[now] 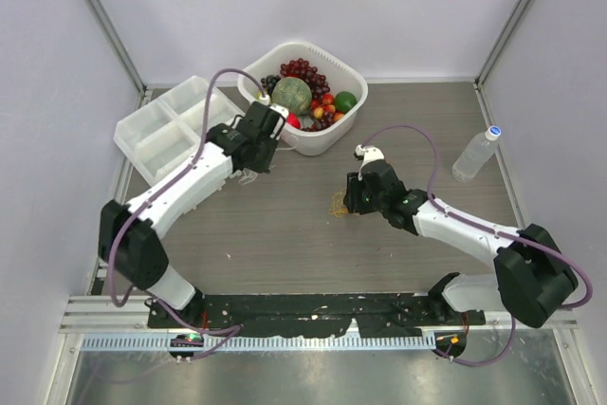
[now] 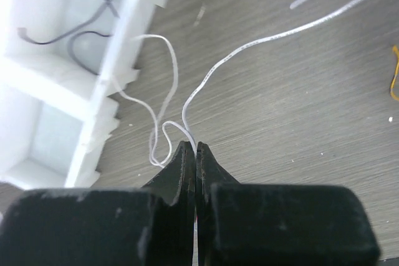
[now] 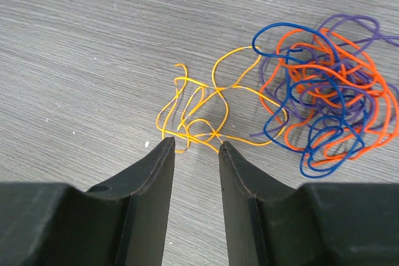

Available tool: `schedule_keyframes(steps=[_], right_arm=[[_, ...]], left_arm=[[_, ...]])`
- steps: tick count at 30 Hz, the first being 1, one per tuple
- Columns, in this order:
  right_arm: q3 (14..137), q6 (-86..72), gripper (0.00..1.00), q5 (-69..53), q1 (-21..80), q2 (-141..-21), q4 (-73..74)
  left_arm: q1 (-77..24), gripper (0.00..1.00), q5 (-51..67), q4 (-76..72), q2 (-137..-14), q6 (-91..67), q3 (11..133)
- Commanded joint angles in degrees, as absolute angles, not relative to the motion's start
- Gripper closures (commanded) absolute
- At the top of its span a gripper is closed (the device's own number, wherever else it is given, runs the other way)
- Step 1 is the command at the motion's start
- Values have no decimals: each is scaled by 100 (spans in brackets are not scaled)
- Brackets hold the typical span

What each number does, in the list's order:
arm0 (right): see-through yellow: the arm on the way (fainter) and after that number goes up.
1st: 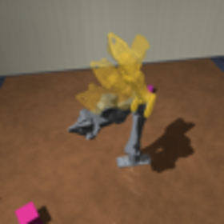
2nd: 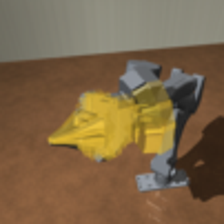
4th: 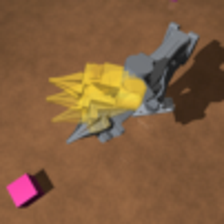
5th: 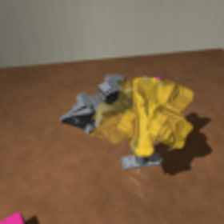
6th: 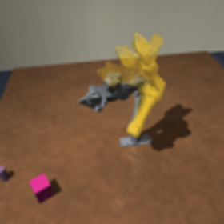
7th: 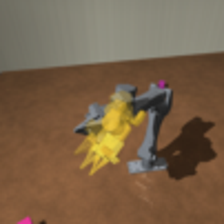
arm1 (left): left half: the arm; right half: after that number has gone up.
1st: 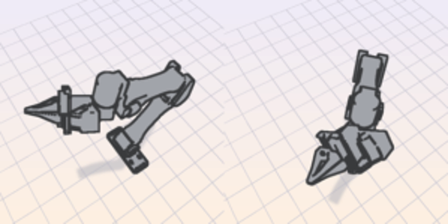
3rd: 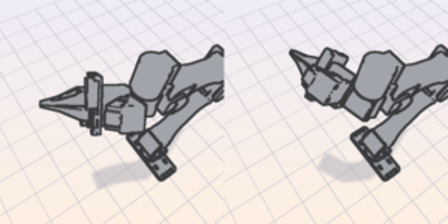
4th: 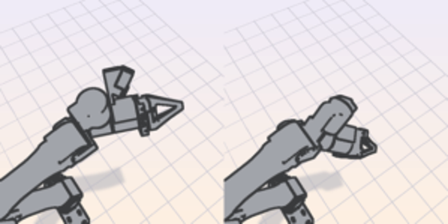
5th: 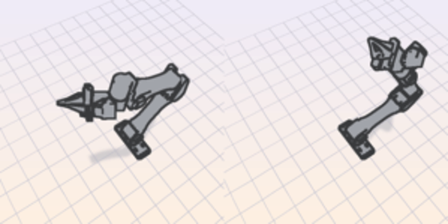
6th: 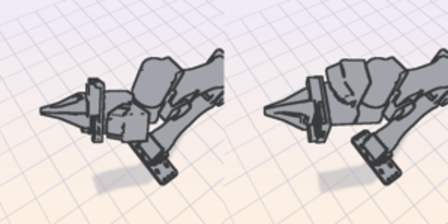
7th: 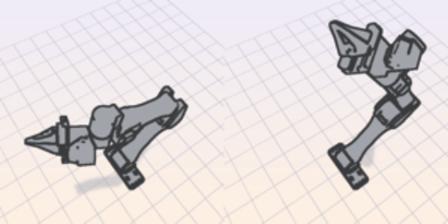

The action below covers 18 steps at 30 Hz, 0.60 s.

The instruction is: Untangle the cables

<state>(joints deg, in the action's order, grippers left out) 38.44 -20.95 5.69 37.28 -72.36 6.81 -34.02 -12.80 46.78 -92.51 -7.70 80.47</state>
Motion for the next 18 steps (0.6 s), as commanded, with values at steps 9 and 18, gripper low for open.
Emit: schedule_keyframes(steps=[9,18], right_arm=[[4297,-1942,60,255,3709,-7716,343],[4465,-1846,60,229,3700,-7831,431]], left_arm=[[-1943,100,-1213,4641,-7963,-1704,8235],[-1863,100,-1677,4965,-7690,-2021,9078]])
